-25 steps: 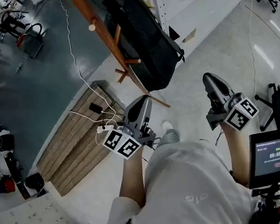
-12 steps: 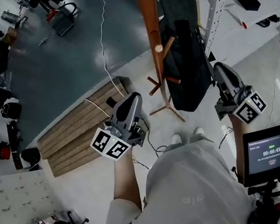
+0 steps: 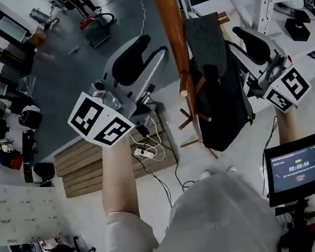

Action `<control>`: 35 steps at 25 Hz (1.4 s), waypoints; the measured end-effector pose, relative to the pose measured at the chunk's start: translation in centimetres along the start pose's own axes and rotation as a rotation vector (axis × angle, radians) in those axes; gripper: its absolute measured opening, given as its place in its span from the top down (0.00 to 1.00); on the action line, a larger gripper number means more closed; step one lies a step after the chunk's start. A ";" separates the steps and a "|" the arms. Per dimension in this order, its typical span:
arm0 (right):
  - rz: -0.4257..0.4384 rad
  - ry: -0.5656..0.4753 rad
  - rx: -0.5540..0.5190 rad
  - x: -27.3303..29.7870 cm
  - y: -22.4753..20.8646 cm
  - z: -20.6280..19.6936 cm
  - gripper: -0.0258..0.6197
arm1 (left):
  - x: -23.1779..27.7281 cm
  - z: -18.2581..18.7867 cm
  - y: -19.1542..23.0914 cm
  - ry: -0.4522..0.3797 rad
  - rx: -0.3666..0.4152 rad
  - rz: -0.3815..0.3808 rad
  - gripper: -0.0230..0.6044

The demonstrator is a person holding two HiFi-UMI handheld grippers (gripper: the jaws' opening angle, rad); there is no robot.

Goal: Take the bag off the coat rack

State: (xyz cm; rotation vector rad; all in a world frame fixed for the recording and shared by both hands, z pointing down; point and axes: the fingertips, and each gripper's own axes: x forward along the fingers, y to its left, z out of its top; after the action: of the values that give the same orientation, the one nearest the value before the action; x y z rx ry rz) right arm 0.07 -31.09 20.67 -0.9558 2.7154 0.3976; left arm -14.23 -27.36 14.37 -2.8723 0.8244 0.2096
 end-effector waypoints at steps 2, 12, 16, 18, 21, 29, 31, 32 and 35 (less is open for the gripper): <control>0.071 0.022 -0.075 1.8 0.3 0.7 0.70 | 2.1 1.4 0.3 0.004 0.004 -0.031 0.67; 0.266 0.046 -0.220 7.8 3.0 0.0 0.67 | 8.6 3.1 0.1 0.084 0.092 -0.095 0.63; 0.221 0.036 -0.156 8.0 2.2 0.1 0.84 | 8.9 2.8 0.8 0.083 0.033 -0.068 0.71; 0.232 0.044 -0.105 8.3 1.9 0.2 0.89 | 8.8 2.9 0.9 0.072 -0.042 -0.072 0.79; 0.234 0.056 -0.090 8.6 2.0 0.2 0.89 | 8.7 2.9 1.1 0.041 -0.096 -0.076 0.80; 0.101 0.001 0.039 8.9 0.5 1.8 0.90 | 8.7 3.0 0.9 0.016 -0.122 -0.093 0.80; 0.098 -0.001 0.053 9.0 0.4 2.5 0.90 | 8.5 3.1 1.0 0.005 -0.138 -0.097 0.80; 0.098 -0.004 0.059 9.1 0.5 2.9 0.90 | 8.4 3.2 1.0 -0.001 -0.146 -0.100 0.80; 0.101 -0.008 0.072 9.1 0.5 3.8 0.90 | 8.3 3.2 1.2 -0.008 -0.156 -0.105 0.80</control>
State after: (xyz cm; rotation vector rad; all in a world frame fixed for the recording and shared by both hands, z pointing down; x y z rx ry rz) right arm -6.63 -34.69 14.36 -0.7984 2.7579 0.3194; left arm -8.22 -32.02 9.71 -3.0474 0.6810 0.2843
